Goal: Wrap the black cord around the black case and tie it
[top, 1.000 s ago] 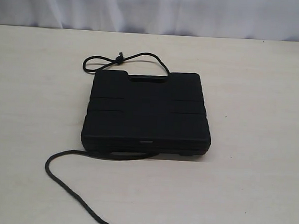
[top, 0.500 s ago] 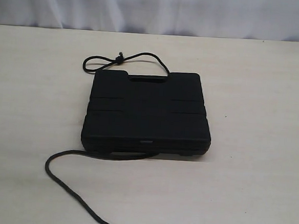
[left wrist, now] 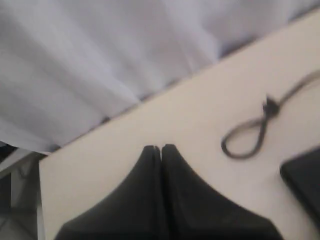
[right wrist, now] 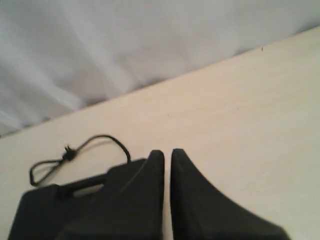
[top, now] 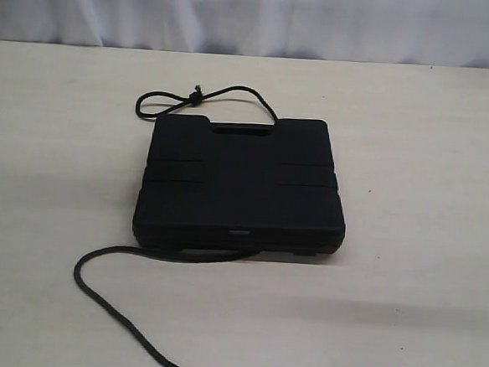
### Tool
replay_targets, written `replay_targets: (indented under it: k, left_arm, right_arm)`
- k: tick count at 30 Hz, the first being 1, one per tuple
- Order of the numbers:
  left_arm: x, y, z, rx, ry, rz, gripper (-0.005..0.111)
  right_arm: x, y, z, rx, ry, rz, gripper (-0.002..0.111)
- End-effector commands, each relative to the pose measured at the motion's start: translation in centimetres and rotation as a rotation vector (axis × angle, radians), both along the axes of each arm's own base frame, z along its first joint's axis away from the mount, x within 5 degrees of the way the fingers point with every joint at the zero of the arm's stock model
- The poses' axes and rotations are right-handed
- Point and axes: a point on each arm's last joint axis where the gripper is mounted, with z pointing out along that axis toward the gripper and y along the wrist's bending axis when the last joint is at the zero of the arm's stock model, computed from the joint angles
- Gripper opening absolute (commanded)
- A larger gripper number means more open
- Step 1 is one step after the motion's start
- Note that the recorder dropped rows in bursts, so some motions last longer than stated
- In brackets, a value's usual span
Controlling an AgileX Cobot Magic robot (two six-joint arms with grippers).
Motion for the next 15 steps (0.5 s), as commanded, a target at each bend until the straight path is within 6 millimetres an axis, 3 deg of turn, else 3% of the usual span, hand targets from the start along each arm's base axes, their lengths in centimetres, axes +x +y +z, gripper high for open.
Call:
replay_targets:
  k: [1,4,9,15]
  left_arm:
    - [1.8,-2.7,-3.3,0.097,0.422,-0.329,0.0]
    - [3.5,-3.8,-4.9,0.144,0.455,-0.485,0.0]
    - [6.7,-4.7,-6.7,0.17,0.265,-0.517,0.002]
    - [8.6,-5.3,-9.7,0.179,0.228,-0.534,0.03]
  right_arm:
    - [2.5,0.3,-1.7,-0.074,0.179,0.062,0.004]
    - [3.5,0.8,-3.2,-0.092,0.253,0.131,0.004]
    - [4.7,1.9,-5.1,-0.064,0.31,0.246,0.004]
    - [6.1,2.3,-6.9,-0.064,0.325,0.296,0.004]
